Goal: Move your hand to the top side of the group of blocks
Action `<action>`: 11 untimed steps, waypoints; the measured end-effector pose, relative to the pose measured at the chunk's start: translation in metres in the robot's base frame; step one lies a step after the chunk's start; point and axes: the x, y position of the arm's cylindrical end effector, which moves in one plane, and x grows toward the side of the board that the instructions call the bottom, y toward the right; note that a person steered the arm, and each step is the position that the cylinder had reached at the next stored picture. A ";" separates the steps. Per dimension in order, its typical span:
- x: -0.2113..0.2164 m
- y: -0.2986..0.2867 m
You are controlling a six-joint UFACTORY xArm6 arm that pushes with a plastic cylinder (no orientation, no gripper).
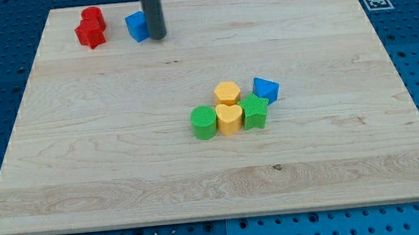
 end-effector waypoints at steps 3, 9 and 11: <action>-0.037 0.014; -0.061 -0.049; -0.062 0.002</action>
